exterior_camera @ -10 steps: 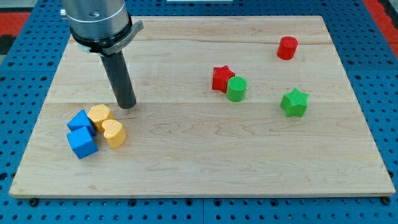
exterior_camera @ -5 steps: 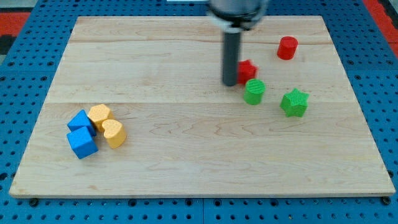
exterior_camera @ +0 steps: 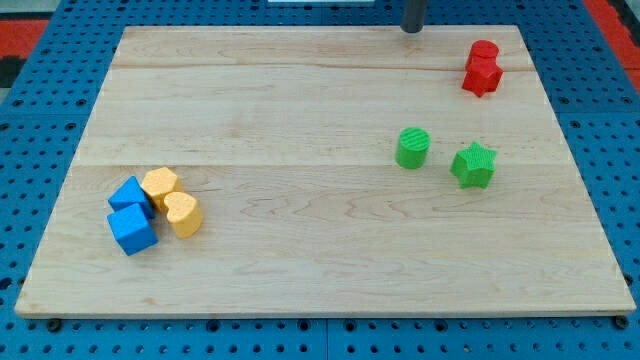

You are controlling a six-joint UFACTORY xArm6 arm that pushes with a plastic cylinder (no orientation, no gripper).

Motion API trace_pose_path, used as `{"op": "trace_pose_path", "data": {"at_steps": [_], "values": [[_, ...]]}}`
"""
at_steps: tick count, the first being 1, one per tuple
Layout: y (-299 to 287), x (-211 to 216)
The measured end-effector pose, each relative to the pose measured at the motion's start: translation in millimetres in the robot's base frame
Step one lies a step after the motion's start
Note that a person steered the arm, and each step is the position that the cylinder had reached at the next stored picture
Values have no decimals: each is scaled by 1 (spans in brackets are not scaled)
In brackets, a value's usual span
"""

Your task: Group up the red blocks above the green star

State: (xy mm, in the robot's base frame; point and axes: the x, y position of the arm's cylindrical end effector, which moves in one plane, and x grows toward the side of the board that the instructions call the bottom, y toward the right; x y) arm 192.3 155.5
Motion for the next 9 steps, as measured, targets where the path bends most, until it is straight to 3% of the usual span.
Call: {"op": "trace_pose_path", "data": {"at_steps": [4,5,6,7,9], "values": [[91,25],[84,30],[82,75],[37,80],[34,57]]}}
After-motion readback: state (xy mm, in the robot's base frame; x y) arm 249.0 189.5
